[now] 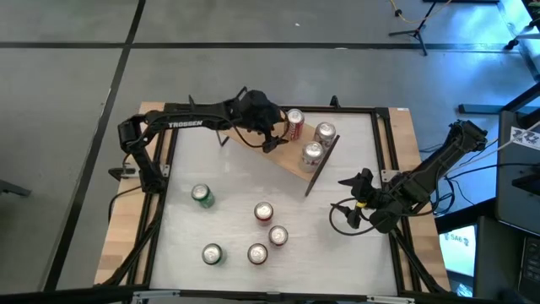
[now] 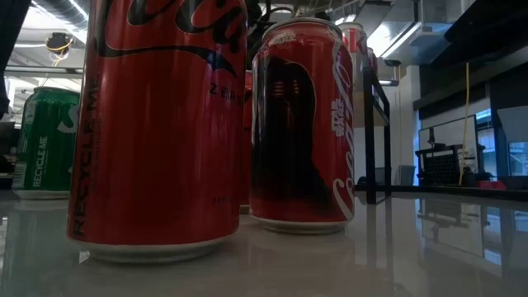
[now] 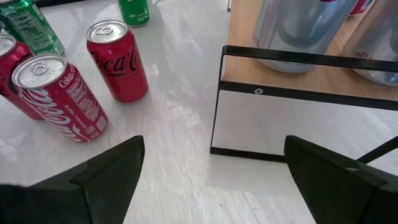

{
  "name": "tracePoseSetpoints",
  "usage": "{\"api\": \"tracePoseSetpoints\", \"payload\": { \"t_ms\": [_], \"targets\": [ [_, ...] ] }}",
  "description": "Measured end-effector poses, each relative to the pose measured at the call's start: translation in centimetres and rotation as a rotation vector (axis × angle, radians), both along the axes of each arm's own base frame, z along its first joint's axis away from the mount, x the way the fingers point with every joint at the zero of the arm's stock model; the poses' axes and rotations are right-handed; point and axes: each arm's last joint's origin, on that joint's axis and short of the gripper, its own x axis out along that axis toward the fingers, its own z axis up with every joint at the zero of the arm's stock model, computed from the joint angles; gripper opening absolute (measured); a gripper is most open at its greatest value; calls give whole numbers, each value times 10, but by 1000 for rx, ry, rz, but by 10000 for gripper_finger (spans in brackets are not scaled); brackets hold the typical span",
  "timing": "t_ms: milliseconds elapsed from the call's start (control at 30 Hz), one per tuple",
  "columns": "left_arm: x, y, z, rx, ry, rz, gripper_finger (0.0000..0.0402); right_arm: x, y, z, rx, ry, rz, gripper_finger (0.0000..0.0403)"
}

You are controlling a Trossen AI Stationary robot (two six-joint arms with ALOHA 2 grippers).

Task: Place canned beverage on shelf
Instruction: Put the top red-white soda can on the shelf

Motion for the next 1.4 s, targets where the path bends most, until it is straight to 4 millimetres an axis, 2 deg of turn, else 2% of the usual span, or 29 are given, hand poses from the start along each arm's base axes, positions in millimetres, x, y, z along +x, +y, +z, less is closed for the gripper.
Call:
{"api": "tracePoseSetpoints", "payload": {
  "t_ms": [300,500,667,867,1400],
  "targets": [
    [6,-2,2,-1,-51,13,396,0,0,0,-30,-2,5,381],
    [16,-5,-12,10,-38,21,396,0,0,0,-31,0,6,381],
    [23,-3,-12,51,-86,53,396,0,0,0,-32,1,6,381],
    [25,-1,-10,75,-118,78,396,0,0,0,-38,2,10,381],
    [33,3,-20,70,-145,98,396,0,0,0,-48,5,19,381]
  ]
}}
